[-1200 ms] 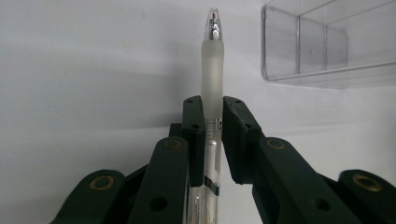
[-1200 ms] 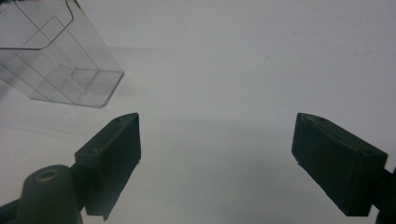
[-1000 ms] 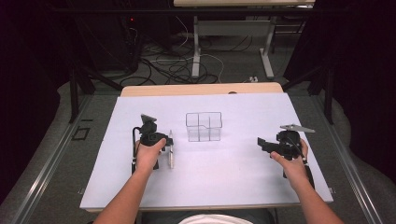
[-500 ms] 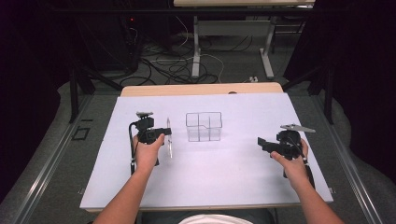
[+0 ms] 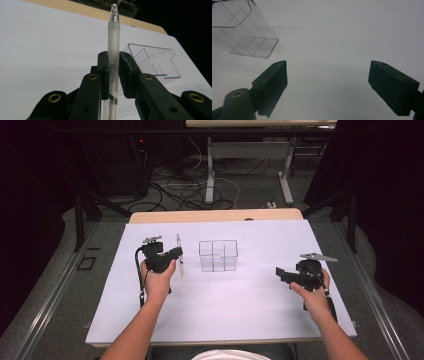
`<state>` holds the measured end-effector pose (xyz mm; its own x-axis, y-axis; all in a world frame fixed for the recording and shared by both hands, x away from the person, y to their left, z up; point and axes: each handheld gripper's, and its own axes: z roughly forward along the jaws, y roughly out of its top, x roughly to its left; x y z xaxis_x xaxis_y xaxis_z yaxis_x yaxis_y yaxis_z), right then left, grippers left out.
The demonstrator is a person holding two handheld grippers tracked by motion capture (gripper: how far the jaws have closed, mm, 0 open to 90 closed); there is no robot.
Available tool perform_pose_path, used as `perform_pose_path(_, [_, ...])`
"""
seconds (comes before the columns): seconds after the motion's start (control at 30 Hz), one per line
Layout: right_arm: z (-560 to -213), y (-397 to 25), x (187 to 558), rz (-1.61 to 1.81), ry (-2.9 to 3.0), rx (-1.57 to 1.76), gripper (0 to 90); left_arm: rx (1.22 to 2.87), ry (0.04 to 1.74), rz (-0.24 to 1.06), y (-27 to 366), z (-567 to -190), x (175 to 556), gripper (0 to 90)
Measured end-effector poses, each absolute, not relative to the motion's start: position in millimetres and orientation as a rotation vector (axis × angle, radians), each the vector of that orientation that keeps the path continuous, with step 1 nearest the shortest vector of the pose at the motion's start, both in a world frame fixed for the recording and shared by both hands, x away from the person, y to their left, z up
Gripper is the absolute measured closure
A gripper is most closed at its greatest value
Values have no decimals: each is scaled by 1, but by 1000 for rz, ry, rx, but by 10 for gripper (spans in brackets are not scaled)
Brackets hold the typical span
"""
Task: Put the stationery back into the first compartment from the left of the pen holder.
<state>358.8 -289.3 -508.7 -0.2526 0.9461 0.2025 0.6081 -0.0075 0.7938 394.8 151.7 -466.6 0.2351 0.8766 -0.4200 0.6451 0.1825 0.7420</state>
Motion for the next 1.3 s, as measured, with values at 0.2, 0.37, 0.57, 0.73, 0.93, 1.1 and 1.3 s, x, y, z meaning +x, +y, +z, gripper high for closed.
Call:
perform_pose_path(0.2, [-509, -288, 358, 1157, 1884, 1611, 149, 1526, 1410, 356, 146, -460, 384, 796])
perform_pose_path(0.37, [-509, -287, 358, 1152, 1888, 1599, 149, 1549, 1353, 372, 142, -457, 376, 797])
perform_pose_path(0.57, [-503, -283, 355, 1182, 1897, 1557, 172, 1594, 1268, 338, 141, -455, 366, 796])
perform_pose_path(0.73, [-494, -275, 352, 1235, 1939, 1442, 279, 1619, 1212, 298, 136, -453, 355, 797])
perform_pose_path(0.93, [-483, -257, 346, 1347, 2005, 1292, 354, 1639, 1162, 274, 130, -451, 344, 796])
perform_pose_path(1.1, [-480, -240, 345, 1380, 2091, 1282, 400, 1655, 1129, 248, 123, -450, 339, 796])
perform_pose_path(1.3, [-473, -226, 347, 1432, 2120, 1273, 431, 1667, 1109, 234, 115, -453, 336, 797])
